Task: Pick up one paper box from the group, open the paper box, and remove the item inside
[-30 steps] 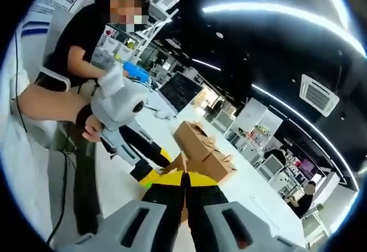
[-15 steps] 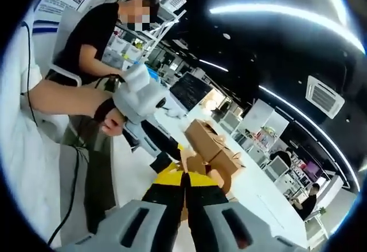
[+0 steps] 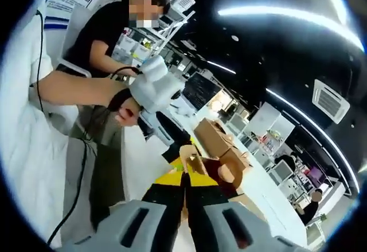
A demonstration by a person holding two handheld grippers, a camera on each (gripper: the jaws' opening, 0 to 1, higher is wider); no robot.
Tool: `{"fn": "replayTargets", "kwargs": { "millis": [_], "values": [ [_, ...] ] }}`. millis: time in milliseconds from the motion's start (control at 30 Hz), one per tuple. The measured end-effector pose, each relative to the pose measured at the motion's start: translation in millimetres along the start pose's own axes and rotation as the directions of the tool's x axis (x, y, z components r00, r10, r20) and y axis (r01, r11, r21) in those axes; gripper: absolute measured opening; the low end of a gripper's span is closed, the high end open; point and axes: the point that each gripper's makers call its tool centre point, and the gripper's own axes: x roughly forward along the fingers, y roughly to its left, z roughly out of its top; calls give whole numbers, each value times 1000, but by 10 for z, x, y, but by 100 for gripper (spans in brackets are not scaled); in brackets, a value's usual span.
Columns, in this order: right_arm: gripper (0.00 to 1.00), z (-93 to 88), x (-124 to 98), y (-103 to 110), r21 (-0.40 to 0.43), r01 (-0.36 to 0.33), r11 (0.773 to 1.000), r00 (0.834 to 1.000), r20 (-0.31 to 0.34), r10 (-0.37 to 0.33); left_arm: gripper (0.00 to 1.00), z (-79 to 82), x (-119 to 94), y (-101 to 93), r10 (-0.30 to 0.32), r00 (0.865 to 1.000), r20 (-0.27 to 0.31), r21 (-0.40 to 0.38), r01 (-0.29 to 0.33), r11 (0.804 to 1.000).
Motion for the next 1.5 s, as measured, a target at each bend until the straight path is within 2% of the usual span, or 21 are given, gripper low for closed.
{"fn": "replayTargets", "kwargs": {
  "millis": [133, 267, 400, 600, 700, 833, 900, 933, 1000, 1133, 1300, 1500],
  "values": [
    [2, -59, 2, 55, -20, -18, 1000, 1000, -8, 18, 48, -11, -43, -44, -73, 997, -14, 12, 73, 997],
    [3, -89, 5, 70, -34, -24, 999, 1000, -14, 24, 62, -47, -104, -125, -168, 985, -42, 19, 169, 985],
    [3, -141, 8, 88, -57, -29, 998, 999, -27, 27, 67, -53, -161, -138, -199, 979, -48, 20, 200, 980],
    [3, -215, 21, 85, -80, -36, 996, 998, -44, 33, 75, -17, -273, -253, -265, 964, -23, -21, 264, 964],
    [3, -262, 30, 96, -97, -45, 994, 998, -58, 40, 81, 23, -289, -239, -279, 960, 13, -81, 279, 957],
    [3, -313, 37, 126, -106, -59, 993, 996, -66, 52, 81, 79, -293, -222, -285, 957, 57, -156, 290, 944],
    [3, -325, 37, 125, -107, -60, 992, 996, -67, 53, 80, 117, -275, -183, -258, 963, 78, -207, 268, 941],
    [3, -342, 38, 134, -106, -65, 992, 996, -69, 58, 76, 104, -235, -111, -204, 977, 58, -226, 212, 951],
    [3, -355, 40, 143, -101, -76, 992, 996, -61, 70, 69, 97, -176, -38, -129, 991, 42, -187, 135, 973],
    [3, -409, 47, 159, -93, -89, 992, 995, -57, 84, 64, 103, -91, -87, -101, 994, 46, -241, 109, 964],
    [3, -474, 50, 138, -88, -92, 992, 994, -63, 87, 58, 17, -23, -50, -48, 998, 27, -226, 53, 973],
    [5, -505, 36, 141, -74, -94, 993, 994, -57, 90, 54, 15, -19, -7, -41, 999, 17, -224, 44, 974]
  ]
}}
